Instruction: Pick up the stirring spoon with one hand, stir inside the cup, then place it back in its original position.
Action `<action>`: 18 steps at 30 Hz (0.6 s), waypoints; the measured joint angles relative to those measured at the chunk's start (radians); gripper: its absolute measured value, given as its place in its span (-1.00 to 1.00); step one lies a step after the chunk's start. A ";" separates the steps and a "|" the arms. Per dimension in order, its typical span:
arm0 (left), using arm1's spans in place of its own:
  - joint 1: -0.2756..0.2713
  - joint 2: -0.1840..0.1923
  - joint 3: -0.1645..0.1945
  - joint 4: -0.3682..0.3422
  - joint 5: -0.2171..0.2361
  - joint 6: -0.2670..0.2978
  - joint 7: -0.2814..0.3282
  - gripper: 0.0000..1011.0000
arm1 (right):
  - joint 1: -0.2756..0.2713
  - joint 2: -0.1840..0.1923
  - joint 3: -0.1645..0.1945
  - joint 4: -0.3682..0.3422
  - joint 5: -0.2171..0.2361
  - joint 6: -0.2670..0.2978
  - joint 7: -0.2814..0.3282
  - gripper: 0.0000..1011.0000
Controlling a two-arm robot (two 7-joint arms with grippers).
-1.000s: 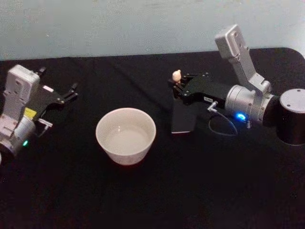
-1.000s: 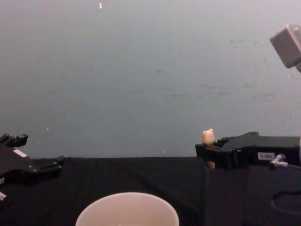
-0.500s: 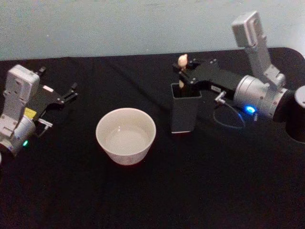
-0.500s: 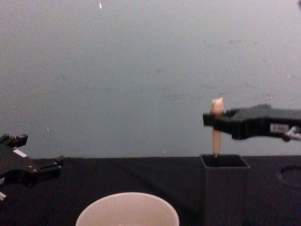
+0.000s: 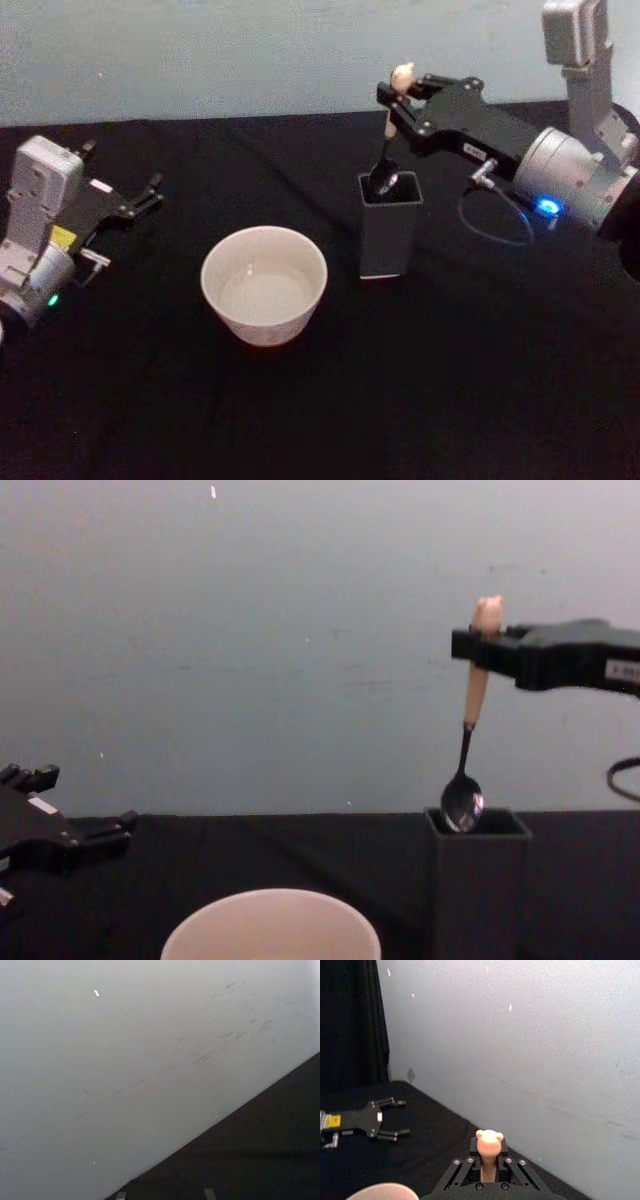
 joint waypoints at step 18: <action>0.000 0.000 0.000 0.000 0.000 0.000 0.000 0.98 | -0.015 -0.006 0.003 -0.058 0.029 -0.077 0.017 -0.66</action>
